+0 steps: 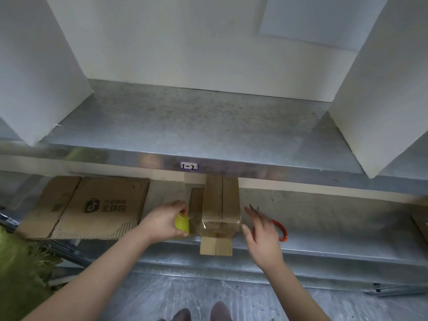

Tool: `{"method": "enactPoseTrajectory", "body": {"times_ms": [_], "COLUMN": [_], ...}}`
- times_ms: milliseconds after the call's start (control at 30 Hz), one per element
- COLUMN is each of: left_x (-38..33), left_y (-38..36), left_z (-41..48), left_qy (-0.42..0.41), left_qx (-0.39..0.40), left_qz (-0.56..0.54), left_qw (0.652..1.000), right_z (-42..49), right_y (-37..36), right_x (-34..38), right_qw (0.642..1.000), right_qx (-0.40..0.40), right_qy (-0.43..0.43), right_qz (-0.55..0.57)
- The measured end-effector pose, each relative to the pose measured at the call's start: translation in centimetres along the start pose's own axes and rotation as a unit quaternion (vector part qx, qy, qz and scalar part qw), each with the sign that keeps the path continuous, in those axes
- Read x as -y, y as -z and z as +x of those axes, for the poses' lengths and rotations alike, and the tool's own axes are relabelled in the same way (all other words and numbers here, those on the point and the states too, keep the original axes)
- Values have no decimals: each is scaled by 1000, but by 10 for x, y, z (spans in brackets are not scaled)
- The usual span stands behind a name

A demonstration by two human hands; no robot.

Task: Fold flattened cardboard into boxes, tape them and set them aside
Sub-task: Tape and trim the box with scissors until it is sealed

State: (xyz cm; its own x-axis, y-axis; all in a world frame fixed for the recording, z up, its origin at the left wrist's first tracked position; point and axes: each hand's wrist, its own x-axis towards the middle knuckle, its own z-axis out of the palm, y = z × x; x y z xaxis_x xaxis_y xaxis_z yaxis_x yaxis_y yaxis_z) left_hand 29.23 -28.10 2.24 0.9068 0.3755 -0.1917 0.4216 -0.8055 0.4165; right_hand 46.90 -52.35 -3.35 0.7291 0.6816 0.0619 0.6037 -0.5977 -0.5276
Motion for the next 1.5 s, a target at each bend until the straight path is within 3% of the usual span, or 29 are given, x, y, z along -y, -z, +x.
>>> {"method": "enactPoseTrajectory", "body": {"times_ms": [167, 267, 433, 533, 667, 733, 867, 1067, 1267, 1500], "left_x": [-7, -12, -14, -16, -20, -21, -20, -14, -7, 2], "left_y": [-3, -4, -4, -2, -2, -2, -3, 2, 5, 4], "left_z": [-2, -4, -3, -1, 2, 4, 4, 10, 13, 13], "left_qy": [7, 18, 40, 63, 89, 91, 71, 29, 3, -31], "left_qx": [-7, -3, -2, -9, -14, -15, 5, 25, 29, 43], "left_qz": [6, 15, 7, -14, -61, -72, -56, -72, -76, -80], "left_qw": [1000, 1000, 999, 998, 994, 993, 996, 997, 997, 995], "right_z": [-7, -7, -5, 2, 12, 12, -12, -74, -114, -123], "right_y": [-9, -16, -18, -6, 3, 7, 24, 30, 16, -19], "right_x": [-50, -71, -70, -63, -53, -51, -47, 14, 104, 152], "right_qw": [985, 984, 976, 948, 927, 928, 945, 975, 971, 884], "right_qx": [9, 32, -8, 60, 131, 124, 91, -85, -6, 98], "right_qy": [2, -17, -125, -160, -108, -113, -170, -134, -215, -305], "right_qz": [-174, -177, -179, -267, -334, -333, -264, -153, 102, 341]}}
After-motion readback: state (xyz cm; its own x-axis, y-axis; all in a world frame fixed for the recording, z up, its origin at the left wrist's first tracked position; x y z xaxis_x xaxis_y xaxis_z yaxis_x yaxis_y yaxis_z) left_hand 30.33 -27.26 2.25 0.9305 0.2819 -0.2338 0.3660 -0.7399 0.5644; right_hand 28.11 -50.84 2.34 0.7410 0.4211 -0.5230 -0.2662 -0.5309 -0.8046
